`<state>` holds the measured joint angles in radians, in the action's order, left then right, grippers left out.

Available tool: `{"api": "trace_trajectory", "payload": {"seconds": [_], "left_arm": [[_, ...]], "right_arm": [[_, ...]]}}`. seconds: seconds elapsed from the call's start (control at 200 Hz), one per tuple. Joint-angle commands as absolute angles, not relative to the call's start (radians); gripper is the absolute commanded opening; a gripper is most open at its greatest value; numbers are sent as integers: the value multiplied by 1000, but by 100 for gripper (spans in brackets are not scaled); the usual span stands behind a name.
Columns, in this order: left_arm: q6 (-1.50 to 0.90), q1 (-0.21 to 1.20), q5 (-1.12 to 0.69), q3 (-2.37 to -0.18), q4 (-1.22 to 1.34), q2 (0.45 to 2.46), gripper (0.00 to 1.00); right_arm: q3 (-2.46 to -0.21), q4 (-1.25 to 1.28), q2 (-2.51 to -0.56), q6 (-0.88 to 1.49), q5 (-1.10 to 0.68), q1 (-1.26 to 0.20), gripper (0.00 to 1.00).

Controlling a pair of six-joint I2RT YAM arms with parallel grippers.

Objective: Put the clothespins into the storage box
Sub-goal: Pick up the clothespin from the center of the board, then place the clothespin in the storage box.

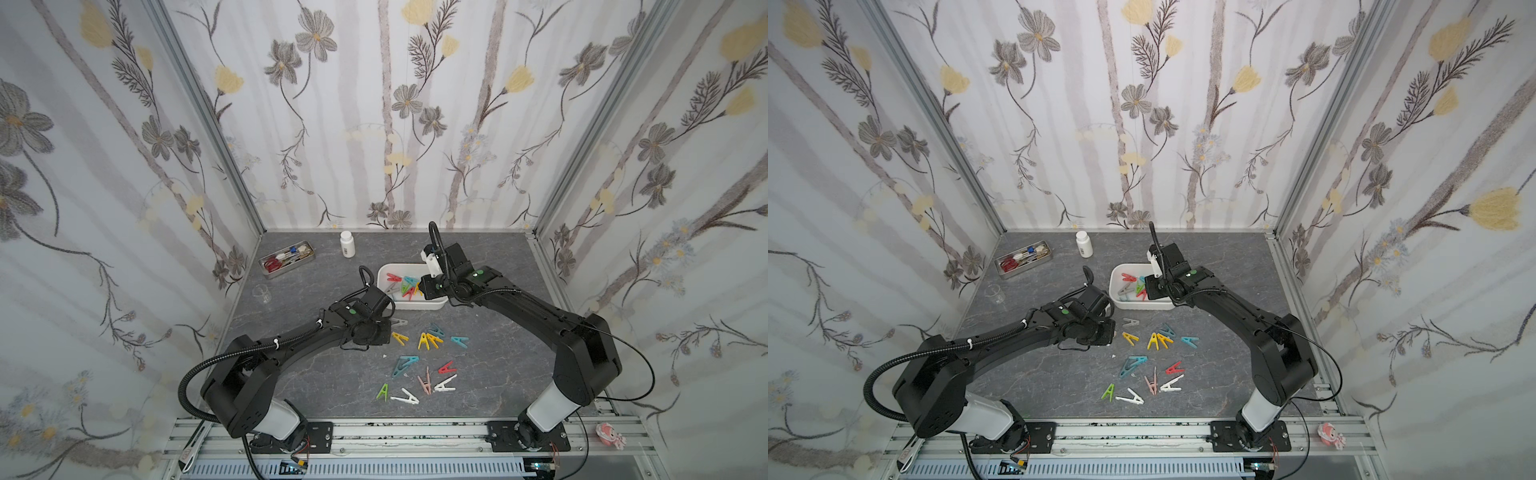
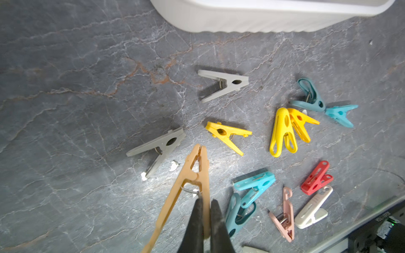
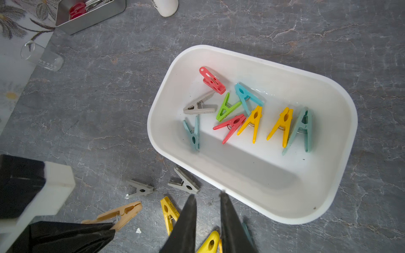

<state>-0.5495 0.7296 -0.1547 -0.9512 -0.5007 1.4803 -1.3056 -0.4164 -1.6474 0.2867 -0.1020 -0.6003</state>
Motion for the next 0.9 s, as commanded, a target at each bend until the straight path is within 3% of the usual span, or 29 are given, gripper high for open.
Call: {"api": "trace_trajectory", "payload": {"seconds": [0.0,0.39,0.894], "left_arm": [[-553,719,-182,-967,-501,1474,4],[-565,623,-328,-1127,-409,1517,1],[-497,579,-345,-1574,-413,1905,0]], "right_arm": [[-1315,-414,-1633,287,-94,-601,22],[-1264,-438,-1603,270,-61,-586,23],[-1103,-467,-1417,272,-39,-512,24]]}}
